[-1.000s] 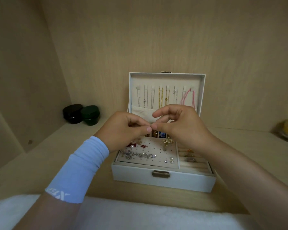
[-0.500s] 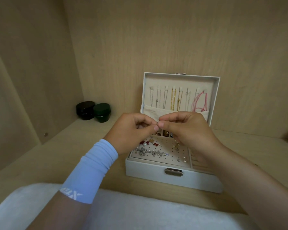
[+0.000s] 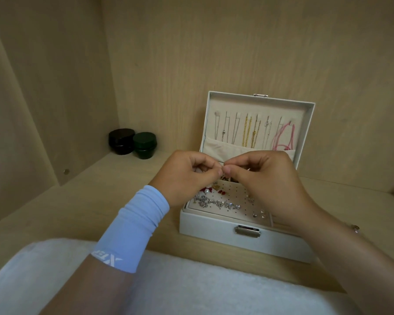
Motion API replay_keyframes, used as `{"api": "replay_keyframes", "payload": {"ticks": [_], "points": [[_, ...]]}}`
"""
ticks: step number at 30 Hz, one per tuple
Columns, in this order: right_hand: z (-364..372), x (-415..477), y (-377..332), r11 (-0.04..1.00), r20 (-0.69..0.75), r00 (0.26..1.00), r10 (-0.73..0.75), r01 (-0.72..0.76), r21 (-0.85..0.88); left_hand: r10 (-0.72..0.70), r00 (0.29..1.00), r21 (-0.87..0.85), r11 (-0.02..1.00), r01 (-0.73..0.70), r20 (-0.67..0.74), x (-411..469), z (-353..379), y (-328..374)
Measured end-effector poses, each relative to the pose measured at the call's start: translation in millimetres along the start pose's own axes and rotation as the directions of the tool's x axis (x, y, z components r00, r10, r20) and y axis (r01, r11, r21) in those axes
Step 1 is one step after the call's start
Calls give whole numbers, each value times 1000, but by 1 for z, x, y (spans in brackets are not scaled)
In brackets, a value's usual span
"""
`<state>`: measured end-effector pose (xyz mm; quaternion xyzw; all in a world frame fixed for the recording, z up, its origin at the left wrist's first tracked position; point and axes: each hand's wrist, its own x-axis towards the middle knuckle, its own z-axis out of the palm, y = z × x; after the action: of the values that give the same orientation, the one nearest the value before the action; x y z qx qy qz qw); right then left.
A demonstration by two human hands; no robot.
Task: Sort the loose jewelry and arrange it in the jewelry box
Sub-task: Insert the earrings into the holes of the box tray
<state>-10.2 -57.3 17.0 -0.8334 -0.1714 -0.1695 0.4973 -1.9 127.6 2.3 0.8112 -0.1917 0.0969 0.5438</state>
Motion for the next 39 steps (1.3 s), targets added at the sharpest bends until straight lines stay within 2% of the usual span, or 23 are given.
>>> {"api": "replay_keyframes", "payload": {"ticks": [3,6,9,13,20,26,32,39], "points": [[-3,0,2,996,-1,999,-43,43,-75,5,1000,-18,1000,-5,-16,2,-5,2],[-1,-3,2,965,144,983,-116,146,-219,-27,996,-67,998,21,-87,3,-15,-1],[8,-8,2,901,310,944,-111,227,-369,-54,991,-42,998,49,-120,4,-19,-5],[15,-13,4,840,353,925,-142,301,-451,-75,990,1,997,75,-120,4,-18,-7],[12,-12,4,816,403,901,-161,352,-459,-38,995,-10,999,37,-91,2,-16,-1],[11,-13,5,736,454,860,-232,460,-496,-46,994,-72,997,39,-103,2,-15,-1],[10,-15,2,649,479,819,-315,554,-521,-30,996,-64,998,25,-79,2,-15,0],[3,-12,4,709,503,817,-282,530,-464,-28,996,-87,996,20,-87,1,-15,1]]}}
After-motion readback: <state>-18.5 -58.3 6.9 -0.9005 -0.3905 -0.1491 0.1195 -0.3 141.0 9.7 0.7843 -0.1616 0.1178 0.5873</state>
